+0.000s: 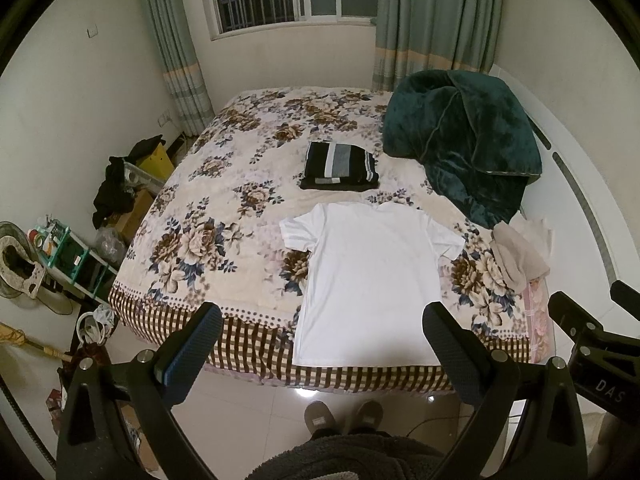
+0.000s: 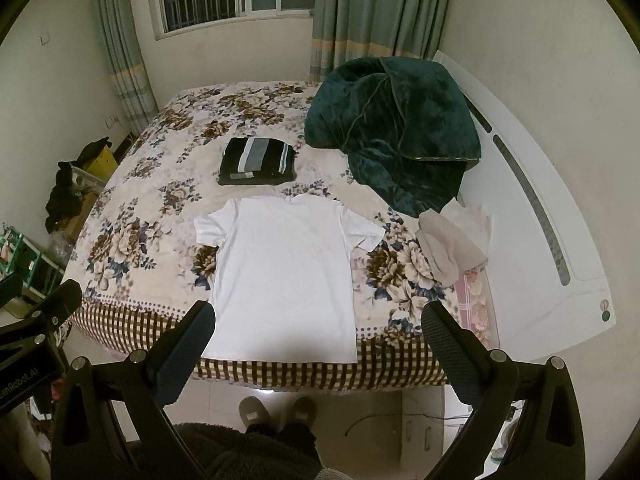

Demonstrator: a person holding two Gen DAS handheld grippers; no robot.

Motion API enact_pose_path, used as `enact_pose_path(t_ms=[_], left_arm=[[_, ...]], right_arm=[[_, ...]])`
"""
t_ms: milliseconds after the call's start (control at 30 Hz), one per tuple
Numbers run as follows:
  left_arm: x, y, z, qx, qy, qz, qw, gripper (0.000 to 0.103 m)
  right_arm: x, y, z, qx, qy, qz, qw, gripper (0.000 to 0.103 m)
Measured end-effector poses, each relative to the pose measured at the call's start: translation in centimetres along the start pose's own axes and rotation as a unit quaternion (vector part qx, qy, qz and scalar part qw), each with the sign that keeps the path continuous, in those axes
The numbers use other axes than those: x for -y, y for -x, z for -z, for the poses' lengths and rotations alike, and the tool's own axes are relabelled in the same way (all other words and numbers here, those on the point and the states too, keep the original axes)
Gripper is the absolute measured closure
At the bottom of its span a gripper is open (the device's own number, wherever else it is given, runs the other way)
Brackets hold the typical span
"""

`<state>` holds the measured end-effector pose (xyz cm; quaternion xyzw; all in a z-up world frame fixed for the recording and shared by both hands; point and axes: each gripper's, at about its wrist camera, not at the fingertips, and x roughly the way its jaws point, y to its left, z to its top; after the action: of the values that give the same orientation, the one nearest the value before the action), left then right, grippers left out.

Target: Fold small clothes

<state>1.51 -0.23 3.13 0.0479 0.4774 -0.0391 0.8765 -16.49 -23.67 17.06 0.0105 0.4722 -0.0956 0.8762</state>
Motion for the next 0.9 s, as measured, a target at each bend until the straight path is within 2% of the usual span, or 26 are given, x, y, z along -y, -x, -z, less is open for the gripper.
enact_pose_path(t_ms=[300,633,833,900], left_arm=[[0.0,0.1,0.1,0.002,0.001,0.001,1.0,0.001],[0.6,0.4,-1.7,0.003,0.003,0.004,1.0,0.001],[0.5,0.5,-1.1,0.003,0.002,0.004,1.0,0.001],[0.8,0.1,-2.1,0.002,0.002,0.004,1.0,0.001]], right_arm=[[-0.2,0.1,0.3,0.003,0.0,0.001,1.0,0.0],[-0.5,0.4,-0.2,0.005,0.001,0.002,1.0,0.0],[-0.6,0.4,0.5,0.004,0.002,0.003,1.0,0.0],[-0.8,0.4,0.1,0.003,0.002,0.003,1.0,0.0]])
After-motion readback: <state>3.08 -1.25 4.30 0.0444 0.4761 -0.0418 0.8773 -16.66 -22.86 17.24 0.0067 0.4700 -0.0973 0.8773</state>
